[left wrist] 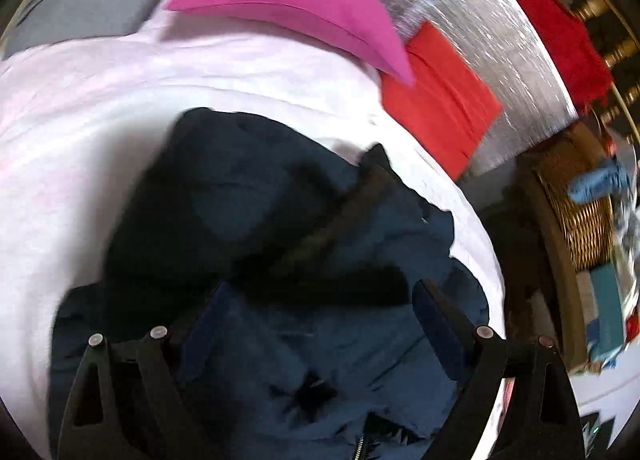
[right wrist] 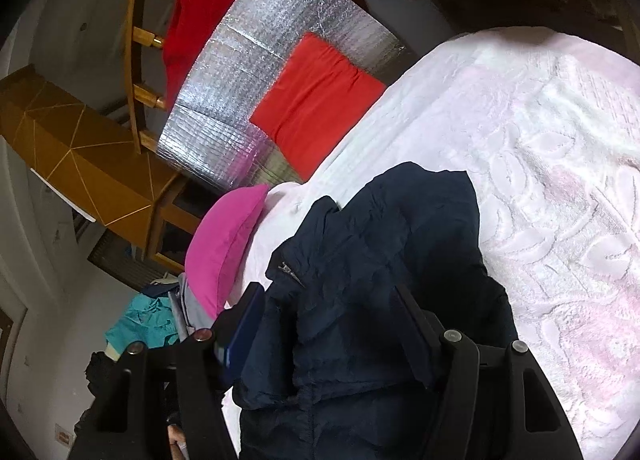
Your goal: Fold large clothes
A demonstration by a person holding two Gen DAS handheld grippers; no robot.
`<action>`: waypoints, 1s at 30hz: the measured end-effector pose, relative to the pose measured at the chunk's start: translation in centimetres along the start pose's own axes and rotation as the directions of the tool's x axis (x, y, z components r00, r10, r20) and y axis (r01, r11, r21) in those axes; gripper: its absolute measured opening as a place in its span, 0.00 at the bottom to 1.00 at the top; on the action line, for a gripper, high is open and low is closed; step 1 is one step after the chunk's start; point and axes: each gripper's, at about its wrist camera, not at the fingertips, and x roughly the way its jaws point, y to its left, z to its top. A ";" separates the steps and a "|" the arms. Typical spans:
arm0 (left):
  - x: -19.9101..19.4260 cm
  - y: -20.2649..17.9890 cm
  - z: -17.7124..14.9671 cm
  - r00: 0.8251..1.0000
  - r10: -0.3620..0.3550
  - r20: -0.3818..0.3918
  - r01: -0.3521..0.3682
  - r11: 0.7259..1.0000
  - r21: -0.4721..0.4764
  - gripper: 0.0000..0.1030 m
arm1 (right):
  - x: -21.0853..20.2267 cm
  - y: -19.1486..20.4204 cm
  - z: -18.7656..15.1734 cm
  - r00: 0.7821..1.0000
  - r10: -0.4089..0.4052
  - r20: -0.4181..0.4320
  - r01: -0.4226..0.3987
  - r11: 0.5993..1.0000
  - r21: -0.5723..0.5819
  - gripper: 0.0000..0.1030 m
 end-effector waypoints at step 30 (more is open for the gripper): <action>-4.9 -6.8 -5.4 0.899 0.409 0.154 -0.433 0.786 0.442 0.76 | 1.5 -2.6 0.5 0.995 0.005 -0.103 0.005 0.995 0.101 0.74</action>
